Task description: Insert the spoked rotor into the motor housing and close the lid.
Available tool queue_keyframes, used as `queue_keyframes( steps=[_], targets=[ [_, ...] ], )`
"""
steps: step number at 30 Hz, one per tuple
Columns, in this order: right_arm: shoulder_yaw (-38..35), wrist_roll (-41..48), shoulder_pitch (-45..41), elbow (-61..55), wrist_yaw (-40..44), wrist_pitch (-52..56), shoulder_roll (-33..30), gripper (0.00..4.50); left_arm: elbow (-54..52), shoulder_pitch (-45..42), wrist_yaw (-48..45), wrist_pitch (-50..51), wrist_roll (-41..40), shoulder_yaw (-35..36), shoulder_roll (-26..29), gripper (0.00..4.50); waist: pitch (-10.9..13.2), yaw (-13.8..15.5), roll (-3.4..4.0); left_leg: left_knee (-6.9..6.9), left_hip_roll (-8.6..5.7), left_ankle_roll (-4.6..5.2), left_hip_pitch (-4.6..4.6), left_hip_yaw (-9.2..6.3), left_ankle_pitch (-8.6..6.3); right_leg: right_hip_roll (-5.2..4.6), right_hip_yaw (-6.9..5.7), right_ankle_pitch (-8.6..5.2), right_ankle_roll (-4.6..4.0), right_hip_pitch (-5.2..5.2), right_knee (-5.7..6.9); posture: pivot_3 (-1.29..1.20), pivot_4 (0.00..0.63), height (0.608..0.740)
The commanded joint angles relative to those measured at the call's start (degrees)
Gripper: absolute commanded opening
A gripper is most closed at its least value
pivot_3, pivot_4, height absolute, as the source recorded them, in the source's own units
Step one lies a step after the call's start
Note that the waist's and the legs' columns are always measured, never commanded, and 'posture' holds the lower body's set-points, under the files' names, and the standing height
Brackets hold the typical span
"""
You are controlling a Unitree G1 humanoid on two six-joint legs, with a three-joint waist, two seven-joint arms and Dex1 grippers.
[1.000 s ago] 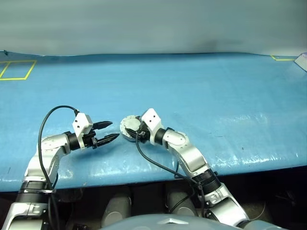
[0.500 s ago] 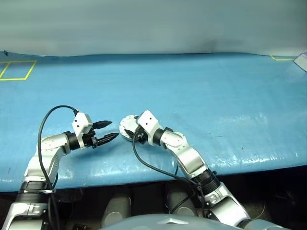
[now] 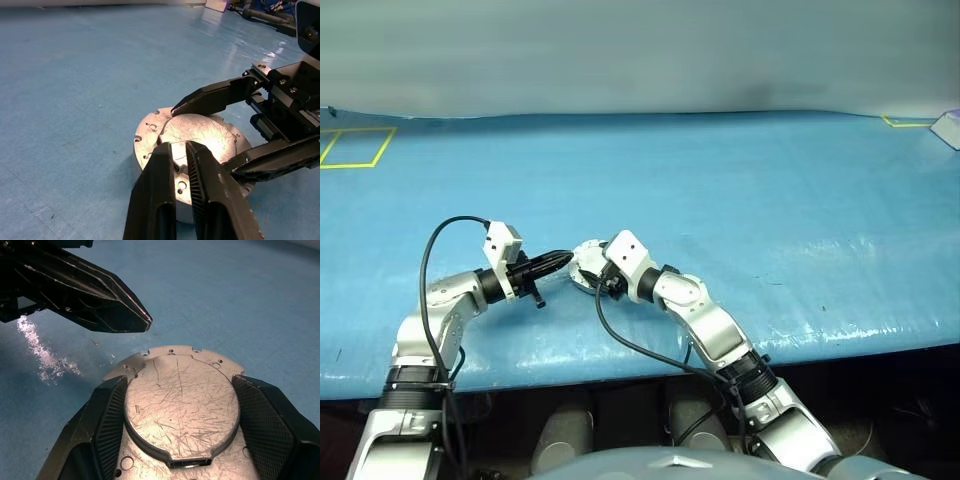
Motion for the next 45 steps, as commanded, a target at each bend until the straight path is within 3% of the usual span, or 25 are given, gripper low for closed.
queue_keyframes(
  steps=[1, 11, 22, 38, 42, 45],
  targets=[
    [-0.12, -1.89, 0.72, 2.12, -1.39, 1.3, -0.68, 3.01, 1.01, -0.87, 0.34, -1.23, 1.68, -1.03, -0.23, 0.03, 0.0, 0.03, 0.0, 0.0, 0.0, 0.0, 0.0, 0.01, 0.0, 0.0, 0.0, 0.0, 0.0, 0.01, 0.0, 0.0, 0.15, 0.74],
    [-0.61, -1.8, 1.08, 1.63, -2.17, 1.23, -0.75, 3.01, 2.52, -0.33, 1.71, -2.45, 6.31, -3.94, -0.34, 0.03, -0.09, 0.16, 0.01, 0.01, 0.02, 0.0, 0.03, 0.03, 0.0, -0.01, 0.0, 0.0, 0.0, 0.04, 0.0, 0.0, 0.15, 0.74],
    [-0.7, -1.51, 1.27, 1.33, -2.36, 1.31, -0.83, 3.01, -0.07, 1.46, 0.01, 3.57, 1.81, -2.76, -0.48, 0.03, -0.31, 0.39, 0.12, 0.0, 0.21, 0.0, 0.03, 0.06, 0.0, -0.04, -0.01, -0.01, 0.0, 0.05, -0.02, 0.0, 0.15, 0.74],
    [-2.94, 2.18, 1.54, -1.65, -0.04, 3.65, -1.03, 3.01, 1.23, 1.13, 3.07, 1.53, 4.78, -3.9, -0.52, 0.03, -0.32, 0.82, 0.13, 0.0, 0.27, -0.02, 0.01, 0.13, -0.01, -0.05, -0.01, -0.02, -0.02, 0.04, -0.03, 0.0, 0.15, 0.74],
    [-3.31, 2.72, 1.85, -3.96, 0.5, 3.63, -1.86, 4.35, 0.88, 1.03, 2.93, 1.9, 4.31, -3.96, -0.63, 0.0, -0.32, 1.24, 0.12, -0.04, 0.24, -0.03, -0.05, 0.13, -0.03, -0.09, -0.01, -0.02, -0.02, 0.02, -0.14, 0.0, 0.15, 0.74],
    [-4.3, 4.52, 2.56, -6.96, 1.3, 2.8, -1.8, 4.46, 0.77, 1.11, 2.9, 2.3, 4.34, -4.18, -0.54, 0.0, -0.31, 1.42, 0.13, -0.06, 0.23, -0.02, -0.08, 0.13, -0.09, -0.09, -0.01, -0.02, -0.02, 0.0, -0.17, 0.0, 0.15, 0.74]
  ],
)
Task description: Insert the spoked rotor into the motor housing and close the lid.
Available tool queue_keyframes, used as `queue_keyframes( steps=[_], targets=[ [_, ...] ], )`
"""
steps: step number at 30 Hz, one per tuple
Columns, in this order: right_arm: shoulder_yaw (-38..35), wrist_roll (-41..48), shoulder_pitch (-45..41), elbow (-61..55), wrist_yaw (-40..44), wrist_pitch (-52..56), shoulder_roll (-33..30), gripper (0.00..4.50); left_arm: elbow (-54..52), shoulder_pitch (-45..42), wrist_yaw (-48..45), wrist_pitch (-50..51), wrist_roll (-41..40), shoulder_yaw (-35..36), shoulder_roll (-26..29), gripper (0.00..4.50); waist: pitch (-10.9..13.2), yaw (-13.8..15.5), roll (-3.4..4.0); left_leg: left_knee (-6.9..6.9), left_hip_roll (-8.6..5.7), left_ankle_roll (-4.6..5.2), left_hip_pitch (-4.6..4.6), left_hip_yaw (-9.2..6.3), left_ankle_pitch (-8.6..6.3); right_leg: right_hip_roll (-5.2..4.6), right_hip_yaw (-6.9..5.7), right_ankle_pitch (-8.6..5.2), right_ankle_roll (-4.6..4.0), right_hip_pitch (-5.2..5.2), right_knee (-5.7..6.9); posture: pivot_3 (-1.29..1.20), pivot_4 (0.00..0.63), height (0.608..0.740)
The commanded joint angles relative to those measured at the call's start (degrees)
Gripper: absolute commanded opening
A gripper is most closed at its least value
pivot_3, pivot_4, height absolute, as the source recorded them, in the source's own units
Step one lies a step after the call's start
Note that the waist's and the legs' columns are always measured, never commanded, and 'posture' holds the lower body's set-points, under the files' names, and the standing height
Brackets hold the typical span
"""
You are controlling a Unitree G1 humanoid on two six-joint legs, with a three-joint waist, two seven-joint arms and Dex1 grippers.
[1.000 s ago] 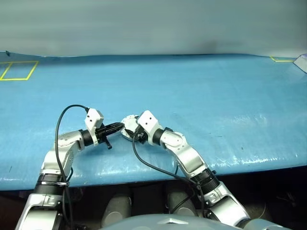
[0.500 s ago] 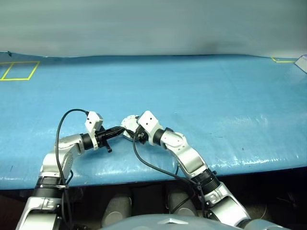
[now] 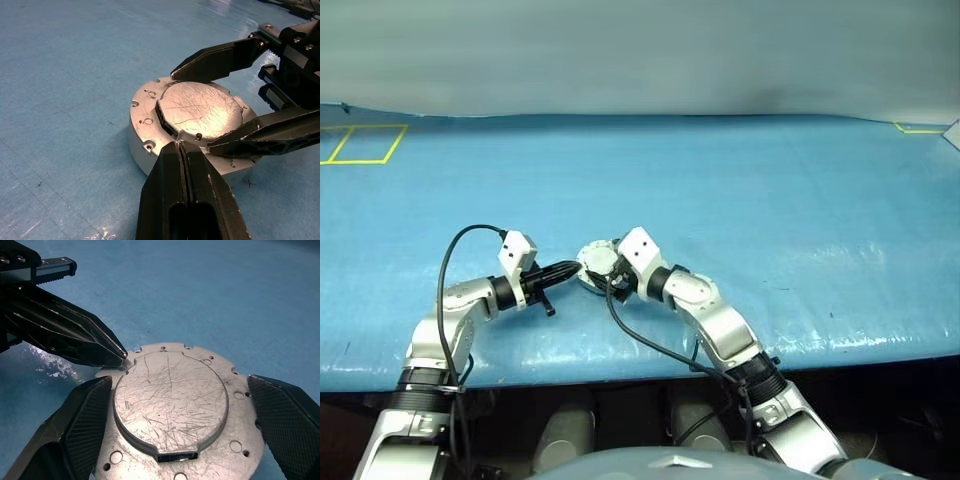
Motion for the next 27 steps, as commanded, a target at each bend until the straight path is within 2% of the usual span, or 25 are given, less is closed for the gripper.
queue_keyframes(
  steps=[1, 6, 10, 15, 22, 27],
  targets=[
    [-3.1, 4.64, 1.55, -4.97, 1.47, -0.22, 1.16, 4.46, 0.18, 0.44, 0.58, 1.08, 1.13, -0.9, 0.21, 0.0, 0.01, 0.08, 0.01, -0.01, 0.0, 0.0, -0.02, 0.0, -0.01, 0.0, -0.01, 0.0, 0.0, -0.02, -0.01, 0.0, 0.15, 0.74],
    [-9.09, 13.75, 3.18, -9.7, 3.12, 3.34, 2.97, 4.46, 0.51, 0.61, 0.58, 0.59, 1.17, -0.86, 0.15, 0.0, 0.03, 0.03, 0.01, -0.01, 0.01, 0.02, -0.11, -0.01, -0.06, 0.01, -0.03, -0.01, -0.02, -0.07, -0.08, 0.0, 0.15, 0.74],
    [-15.18, 20.28, 3.54, -10.19, 0.29, 10.06, 4.59, 4.46, 0.27, 1.16, 0.75, 0.15, 1.3, -1.03, -0.05, 0.0, 0.03, 0.05, 0.01, -0.02, 0.03, 0.02, -0.12, -0.02, -0.08, 0.01, -0.05, -0.01, -0.02, -0.06, -0.1, 0.0, 0.15, 0.74],
    [-18.74, 23.52, 4.77, -7.95, -2.18, 17.57, 4.25, 4.46, 0.24, 1.61, 0.69, -0.04, 0.88, -0.92, -0.35, 0.0, 0.03, 0.07, 0.02, -0.04, 0.02, 0.03, -0.13, 0.0, -0.11, 0.01, -0.05, -0.02, -0.04, -0.07, -0.15, 0.0, 0.15, 0.74],
    [-26.1, 31.49, 6.14, -7.22, -6.08, 25.82, 7.48, 4.46, 0.02, 1.94, 0.99, -0.5, 1.01, -0.79, -0.26, 0.0, 0.04, 0.04, 0.04, -0.05, 0.02, 0.04, -0.14, 0.03, -0.16, 0.02, -0.05, -0.03, -0.05, -0.08, -0.2, 0.0, 0.15, 0.74],
    [-27.65, 34.34, 6.18, -6.27, -7.7, 29.06, 9.12, 4.46, -0.19, 1.92, 1.15, -0.54, 1.03, -0.64, -0.02, 0.0, 0.04, 0.03, 0.05, -0.06, 0.02, 0.05, -0.14, 0.04, -0.17, 0.03, -0.06, -0.03, -0.05, -0.07, -0.22, 0.0, 0.15, 0.74]
  ],
)
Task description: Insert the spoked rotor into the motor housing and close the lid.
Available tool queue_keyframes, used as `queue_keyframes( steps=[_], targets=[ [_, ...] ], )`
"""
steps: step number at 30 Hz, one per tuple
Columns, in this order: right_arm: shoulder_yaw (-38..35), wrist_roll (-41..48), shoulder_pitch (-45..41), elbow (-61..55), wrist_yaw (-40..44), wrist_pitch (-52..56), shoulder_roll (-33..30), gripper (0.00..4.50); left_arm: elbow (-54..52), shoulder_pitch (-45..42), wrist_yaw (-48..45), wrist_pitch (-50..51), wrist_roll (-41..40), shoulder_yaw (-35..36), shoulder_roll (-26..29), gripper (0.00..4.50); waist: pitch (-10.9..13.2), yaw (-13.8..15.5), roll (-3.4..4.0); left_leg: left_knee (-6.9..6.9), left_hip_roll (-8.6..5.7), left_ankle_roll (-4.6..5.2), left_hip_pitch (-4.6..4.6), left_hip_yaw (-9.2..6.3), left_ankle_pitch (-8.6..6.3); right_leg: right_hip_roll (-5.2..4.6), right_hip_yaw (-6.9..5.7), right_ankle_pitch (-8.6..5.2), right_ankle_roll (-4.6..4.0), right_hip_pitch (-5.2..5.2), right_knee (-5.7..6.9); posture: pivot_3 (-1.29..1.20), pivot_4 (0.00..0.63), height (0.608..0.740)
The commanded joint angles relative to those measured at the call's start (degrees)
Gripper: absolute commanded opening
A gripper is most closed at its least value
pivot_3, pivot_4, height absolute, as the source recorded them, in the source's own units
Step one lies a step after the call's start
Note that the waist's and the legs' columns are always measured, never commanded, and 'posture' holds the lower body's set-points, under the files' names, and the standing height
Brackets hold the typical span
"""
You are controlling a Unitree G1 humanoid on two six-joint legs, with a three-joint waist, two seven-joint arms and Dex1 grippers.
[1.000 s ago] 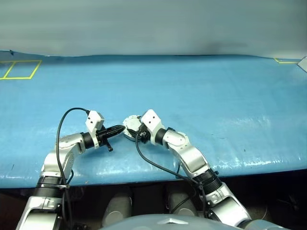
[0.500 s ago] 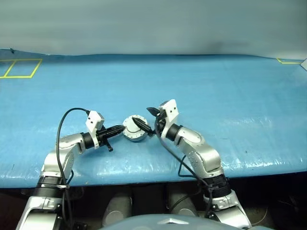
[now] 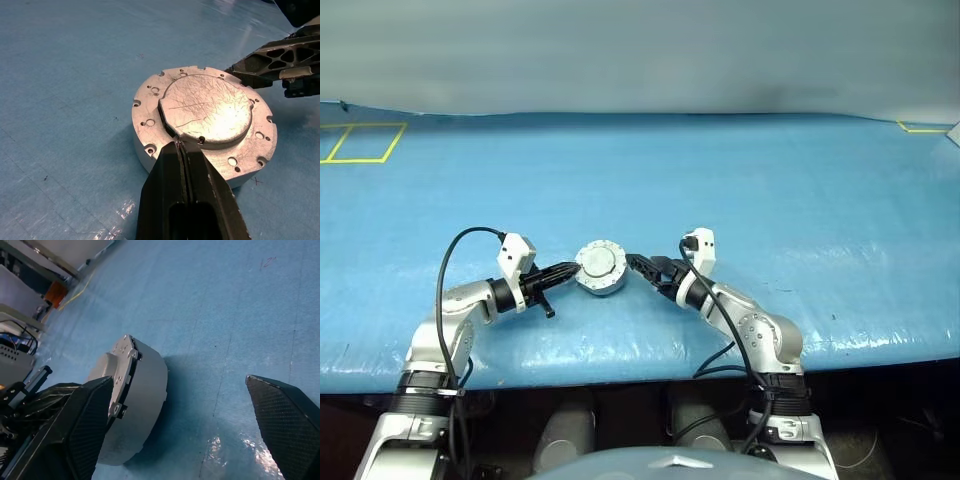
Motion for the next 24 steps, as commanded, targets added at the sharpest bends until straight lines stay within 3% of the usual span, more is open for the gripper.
queue_keyframes(
  steps=[1, 24],
  targets=[
    [-0.72, 3.08, -0.23, -0.33, -0.91, 1.84, 1.63, 4.46, -0.1, 0.9, 0.49, 0.55, 1.16, -0.71, 0.12, 0.0, 0.0, -0.01, 0.0, 0.0, -0.01, 0.0, 0.0, 0.0, 0.0, 0.0, 0.0, 0.0, 0.0, 0.0, 0.0, 0.0, 0.15, 0.74],
    [1.07, 15.55, -0.27, 7.46, -2.92, 4.08, 6.45, 4.46, -0.65, 1.39, 1.73, -0.64, 1.26, -0.13, 0.33, 0.0, -0.01, -0.36, 0.02, 0.0, 0.0, 0.03, 0.01, 0.04, -0.09, 0.09, -0.04, 0.0, 0.0, 0.04, -0.12, 0.0, 0.15, 0.74]
  ],
)
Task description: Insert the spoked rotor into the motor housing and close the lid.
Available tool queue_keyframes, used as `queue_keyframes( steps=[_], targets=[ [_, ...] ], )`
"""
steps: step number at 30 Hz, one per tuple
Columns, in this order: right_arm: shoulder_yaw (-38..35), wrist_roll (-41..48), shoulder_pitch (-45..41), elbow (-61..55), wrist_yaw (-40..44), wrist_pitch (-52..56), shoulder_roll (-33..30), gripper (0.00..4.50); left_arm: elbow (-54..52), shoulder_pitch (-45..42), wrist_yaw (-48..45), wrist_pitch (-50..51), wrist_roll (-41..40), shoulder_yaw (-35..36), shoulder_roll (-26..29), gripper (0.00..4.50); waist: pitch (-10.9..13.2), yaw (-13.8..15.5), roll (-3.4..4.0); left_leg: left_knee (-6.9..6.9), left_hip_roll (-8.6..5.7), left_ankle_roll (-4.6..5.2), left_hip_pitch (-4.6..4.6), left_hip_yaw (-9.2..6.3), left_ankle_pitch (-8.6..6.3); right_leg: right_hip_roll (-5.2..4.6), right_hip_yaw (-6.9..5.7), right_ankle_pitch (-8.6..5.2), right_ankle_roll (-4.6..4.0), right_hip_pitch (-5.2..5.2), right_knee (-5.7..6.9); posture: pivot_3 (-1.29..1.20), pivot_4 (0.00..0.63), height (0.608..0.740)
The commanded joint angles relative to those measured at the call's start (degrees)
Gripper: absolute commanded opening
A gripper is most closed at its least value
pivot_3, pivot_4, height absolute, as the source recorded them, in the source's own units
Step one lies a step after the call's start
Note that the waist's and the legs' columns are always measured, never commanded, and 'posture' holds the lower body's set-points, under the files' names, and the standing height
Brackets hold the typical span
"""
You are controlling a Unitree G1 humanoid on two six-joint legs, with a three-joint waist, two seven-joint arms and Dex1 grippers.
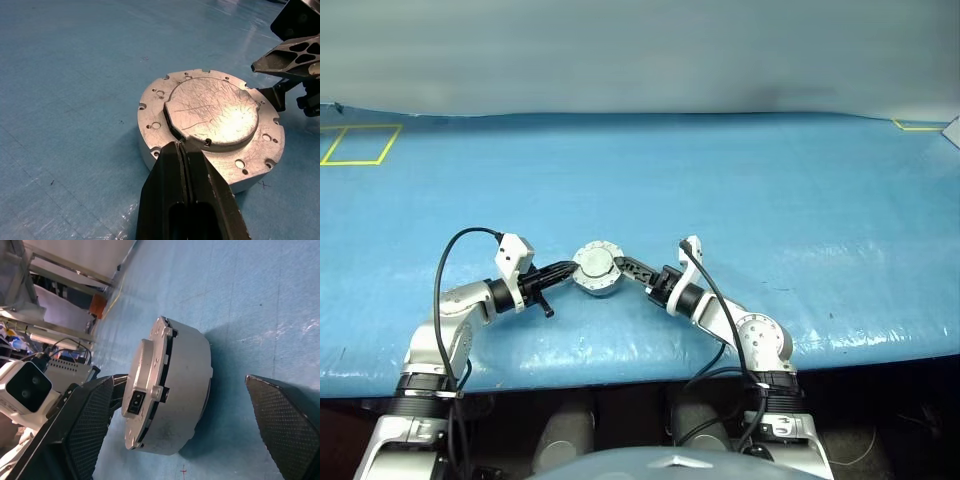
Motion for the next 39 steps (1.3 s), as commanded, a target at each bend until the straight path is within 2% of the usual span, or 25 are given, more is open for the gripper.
queue_keyframes(
  steps=[1, 2, 8, 13, 23, 30, 34, 37, 39],
  targets=[
    [1.49, 1.31, 0.01, 1.47, -0.68, 0.56, 4.97, 4.46, -0.43, 0.82, 0.63, 0.57, 1.15, -0.41, 0.25, 0.0, 0.0, -0.03, 0.0, 0.0, 0.0, 0.0, 0.0, 0.0, 0.0, 0.0, 0.0, 0.0, 0.0, 0.0, 0.0, 0.0, 0.15, 0.74],
    [1.59, 1.52, -0.03, 1.6, -0.77, 0.49, 4.85, 4.46, -0.44, 0.86, 0.68, 0.54, 1.14, -0.39, 0.25, 0.0, 0.0, -0.05, 0.0, 0.0, 0.0, 0.0, 0.0, 0.0, 0.0, 0.0, 0.0, 0.0, 0.0, 0.0, 0.0, 0.0, 0.15, 0.74],
    [1.57, 2.95, -0.26, 2.44, -1.26, 0.37, 4.64, 2.52, -0.59, 1.02, 1.01, 0.45, 1.11, -0.3, 0.24, 0.0, 0.0, -0.05, 0.01, 0.0, 0.0, 0.01, 0.0, 0.01, -0.01, 0.0, 0.0, 0.0, 0.0, 0.0, -0.01, 0.0, 0.15, 0.74],
    [2.15, 4.13, -0.28, 2.8, -1.36, -0.15, 4.24, 1.2, -0.14, 0.87, 1.02, 0.26, 1.29, -0.44, 0.12, 0.0, -0.04, -0.13, 0.09, 0.0, 0.0, 0.01, 0.0, 0.03, -0.02, 0.0, 0.0, 0.0, 0.0, 0.01, -0.03, 0.0, 0.15, 0.74],
    [1.87, 4.68, -0.68, 3.59, -2.71, -1.28, 3.84, 1.19, -0.1, 0.58, 1.03, 0.75, 1.14, 0.22, -0.41, 0.0, -0.05, -0.13, 0.11, 0.01, 0.01, 0.02, 0.02, 0.04, -0.02, 0.0, 0.0, 0.0, 0.01, 0.02, -0.05, 0.0, 0.15, 0.74],
    [-2.2, 9.3, -1.27, 3.29, -5.02, -3.06, 4.89, 1.19, -3.03, 0.46, 2.13, 7.65, -6.67, 4.98, -2.87, 0.0, -0.03, -0.15, 0.11, 0.02, 0.02, 0.02, 0.0, 0.03, -0.02, 0.01, -0.01, 0.01, 0.01, 0.01, -0.04, 0.0, 0.15, 0.74],
    [-3.77, 11.81, -1.73, 2.76, -6.27, -4.6, 4.15, 1.19, -3.81, 0.94, 2.46, 7.14, -8.2, 6.17, -3.64, 0.0, -0.01, -0.03, 0.14, 0.02, 0.0, 0.05, -0.12, 0.03, -0.03, 0.0, -0.02, 0.02, 0.03, -0.06, -0.1, 0.0, 0.15, 0.74],
    [-4.71, 12.93, -2.28, 2.3, -7.22, -5.77, 3.53, 1.19, -3.92, 1.03, 2.76, 6.81, -9.97, 7.54, -4.89, 0.59, 0.0, 0.15, 0.14, 0.02, -0.01, 0.09, -0.18, 0.03, -0.06, 0.0, -0.03, 0.06, 0.09, -0.06, -0.24, 0.0, 0.15, 0.74],
    [-5.56, 13.84, -2.69, 1.71, -8.6, -6.56, 3.57, 1.19, -3.56, 0.8, 3.66, 6.47, -11.11, 8.85, -6.18, 1.26, 0.01, 0.17, 0.16, 0.02, -0.02, 0.12, -0.21, 0.03, -0.08, 0.0, -0.03, 0.09, 0.14, -0.06, -0.3, 0.0, 0.15, 0.74]
  ],
)
